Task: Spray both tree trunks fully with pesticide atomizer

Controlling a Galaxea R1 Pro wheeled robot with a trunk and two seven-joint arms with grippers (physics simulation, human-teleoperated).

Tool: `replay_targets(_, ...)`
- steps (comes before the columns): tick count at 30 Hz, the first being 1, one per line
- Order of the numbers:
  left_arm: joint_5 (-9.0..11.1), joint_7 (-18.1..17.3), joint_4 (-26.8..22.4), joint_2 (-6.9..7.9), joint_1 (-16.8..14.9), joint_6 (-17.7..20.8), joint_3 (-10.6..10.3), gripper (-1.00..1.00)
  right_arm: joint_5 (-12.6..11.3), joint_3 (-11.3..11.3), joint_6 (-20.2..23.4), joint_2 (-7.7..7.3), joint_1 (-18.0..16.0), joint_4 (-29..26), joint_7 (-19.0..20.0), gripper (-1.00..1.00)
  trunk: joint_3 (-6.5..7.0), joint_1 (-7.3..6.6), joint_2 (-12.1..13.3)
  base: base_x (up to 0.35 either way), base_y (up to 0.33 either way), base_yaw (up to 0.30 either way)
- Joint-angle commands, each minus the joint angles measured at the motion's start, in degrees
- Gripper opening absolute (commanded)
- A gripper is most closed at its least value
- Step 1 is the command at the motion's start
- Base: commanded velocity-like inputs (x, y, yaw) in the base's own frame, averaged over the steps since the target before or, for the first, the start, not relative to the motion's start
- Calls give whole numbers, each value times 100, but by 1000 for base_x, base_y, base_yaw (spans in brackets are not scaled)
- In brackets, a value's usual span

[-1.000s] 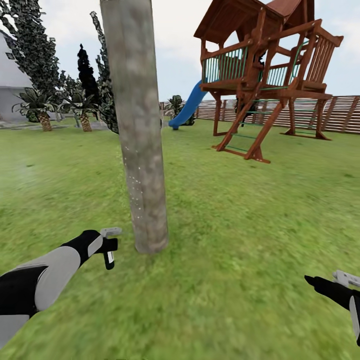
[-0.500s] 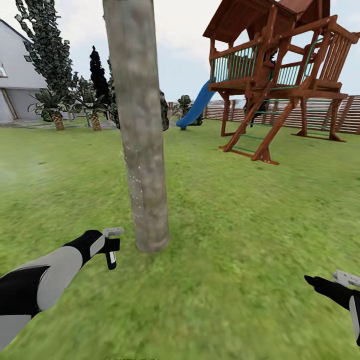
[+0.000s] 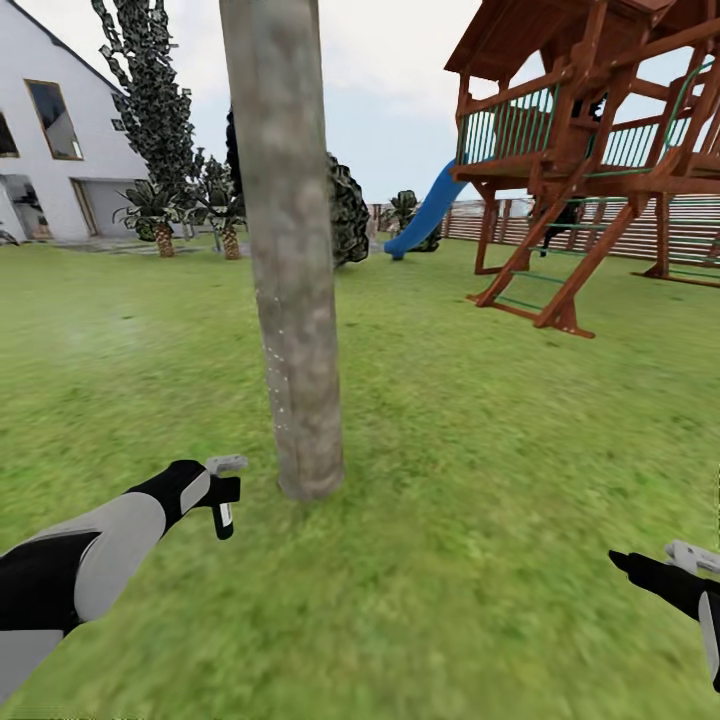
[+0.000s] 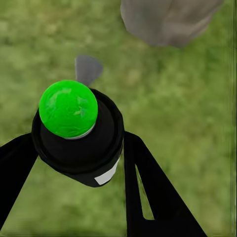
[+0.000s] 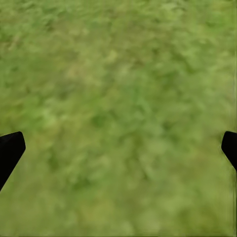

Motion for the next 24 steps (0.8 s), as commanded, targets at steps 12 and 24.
replay_targets(12,-5,-9,-8,0,-3,35,43,-100,61,-16,13,5,-5,-3,53,100,-6,-1,-3,0,-306,119)
replay_targets(24,-5,-11,-8,1,-3,35,45,-100,61,-16,13,2,-5,-3,53,100,-6,-1,-3,125,-308,155)
